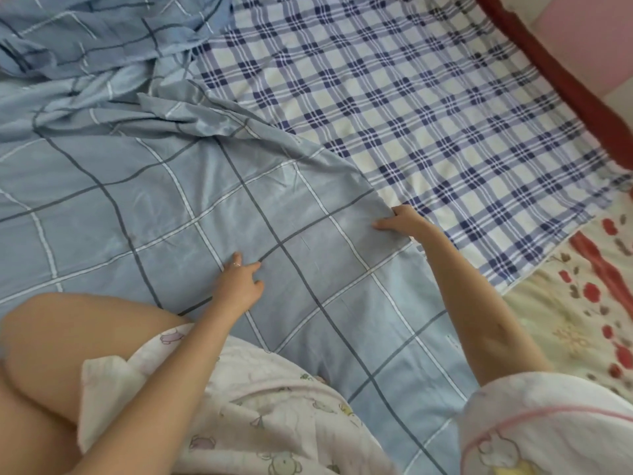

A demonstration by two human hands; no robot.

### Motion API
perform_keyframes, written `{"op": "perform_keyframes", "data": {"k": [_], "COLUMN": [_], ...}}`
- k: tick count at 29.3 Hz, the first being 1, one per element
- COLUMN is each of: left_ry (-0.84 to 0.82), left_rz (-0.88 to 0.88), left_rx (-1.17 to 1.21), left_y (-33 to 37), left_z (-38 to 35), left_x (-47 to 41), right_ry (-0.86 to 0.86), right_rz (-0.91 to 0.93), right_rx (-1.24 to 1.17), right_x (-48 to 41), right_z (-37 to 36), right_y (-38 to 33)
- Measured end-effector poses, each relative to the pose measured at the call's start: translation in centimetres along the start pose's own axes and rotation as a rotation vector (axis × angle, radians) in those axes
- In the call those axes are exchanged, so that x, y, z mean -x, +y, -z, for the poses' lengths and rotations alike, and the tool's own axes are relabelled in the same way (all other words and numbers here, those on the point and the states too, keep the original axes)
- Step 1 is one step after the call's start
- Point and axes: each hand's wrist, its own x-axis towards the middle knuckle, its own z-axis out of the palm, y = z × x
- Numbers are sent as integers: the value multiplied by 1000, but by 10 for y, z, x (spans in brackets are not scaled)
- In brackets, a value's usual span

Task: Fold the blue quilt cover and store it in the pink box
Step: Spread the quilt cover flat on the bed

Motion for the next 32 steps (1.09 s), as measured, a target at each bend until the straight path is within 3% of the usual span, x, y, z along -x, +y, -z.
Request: {"op": "perform_keyframes", "data": {"k": [4, 9, 11, 15, 17, 21, 22, 23, 24, 27, 28, 29, 32], "left_ry": [6, 28, 35, 45, 48, 61, 61, 58, 54, 56, 54, 51, 47], "left_rz": [-14, -25, -29, -22, -15, -10, -14, -17, -19, -16, -9, -2, -4], "left_rx": [11, 79, 79, 61, 61, 51, 52, 55, 58, 57, 56, 57, 68], "left_y": [-3, -7, -7, -5, -5, -5, -5, -5, -5, -6, -5, -4, -2], "left_z": [-3, -4, -4, -5, -5, -4, -5, -5, -6, -7, -7, -6, -5], "left_x": [1, 2, 4, 6, 6, 4, 4, 4, 4, 5, 5, 5, 5], "right_ry": [-75, -81, 98, 669, 716, 284, 175, 138, 163, 355, 412, 464, 520], "right_rz": [65, 83, 99, 121, 291, 1103, 1188, 1157, 1013, 241, 76, -1, 11], "right_rx": [-80, 130, 171, -8, 132, 802, 928, 970, 946, 697, 552, 405, 150], "right_x": [3, -1, -6, 9, 27, 71, 77, 77, 73, 59, 59, 60, 70], "right_z": [10, 24, 20, -11, -38, -132, -137, -132, -119, -65, -51, -42, -27], "right_y": [8, 13, 20, 23, 22, 58, 75, 91, 102, 120, 124, 128, 134]}}
